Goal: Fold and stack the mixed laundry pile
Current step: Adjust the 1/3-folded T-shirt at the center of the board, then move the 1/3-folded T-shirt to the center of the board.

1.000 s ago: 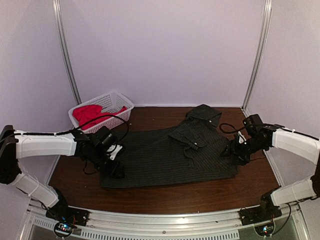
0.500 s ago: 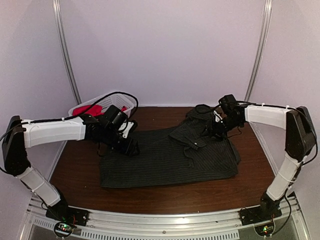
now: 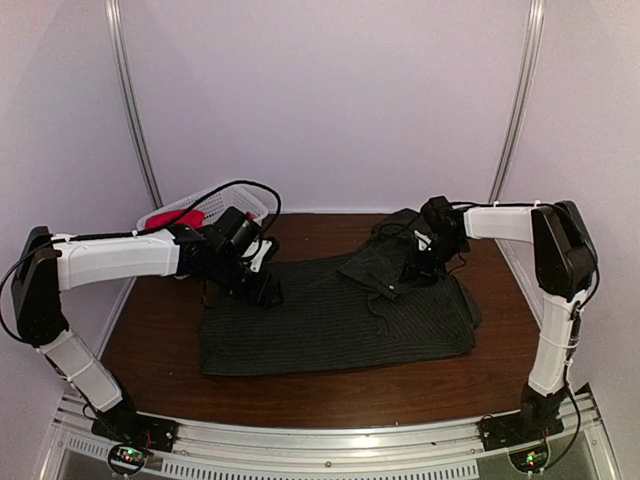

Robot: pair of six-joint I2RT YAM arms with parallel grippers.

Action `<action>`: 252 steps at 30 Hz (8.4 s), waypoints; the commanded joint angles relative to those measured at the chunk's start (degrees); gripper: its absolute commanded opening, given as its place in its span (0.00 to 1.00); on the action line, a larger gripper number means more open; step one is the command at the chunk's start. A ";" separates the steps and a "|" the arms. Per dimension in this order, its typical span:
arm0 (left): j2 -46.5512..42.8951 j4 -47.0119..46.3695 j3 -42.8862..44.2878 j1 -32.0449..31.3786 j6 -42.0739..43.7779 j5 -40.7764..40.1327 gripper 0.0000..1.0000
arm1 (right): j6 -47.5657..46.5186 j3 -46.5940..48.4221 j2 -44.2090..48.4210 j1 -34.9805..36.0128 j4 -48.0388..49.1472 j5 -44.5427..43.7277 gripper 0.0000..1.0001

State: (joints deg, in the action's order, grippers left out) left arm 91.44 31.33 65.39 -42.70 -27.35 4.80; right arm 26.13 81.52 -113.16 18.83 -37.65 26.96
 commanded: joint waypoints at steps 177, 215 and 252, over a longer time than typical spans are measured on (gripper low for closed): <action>-14.07 -40.34 -31.48 -1.04 80.14 -3.64 0.00 | 9.36 -33.87 36.92 6.22 16.02 5.44 0.62; 10.69 -0.17 -7.48 0.47 25.85 -7.71 0.35 | 4.43 -27.97 12.31 3.12 7.19 -2.51 0.50; 2.70 -6.18 4.14 4.06 13.05 -8.22 0.63 | -13.05 48.25 -19.53 1.58 -12.35 -33.16 0.81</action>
State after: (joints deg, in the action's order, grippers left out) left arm 93.17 25.04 67.81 -39.33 -12.84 -1.02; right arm 16.93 117.58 -121.78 20.86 -43.83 4.93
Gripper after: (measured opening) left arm 0.629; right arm 0.791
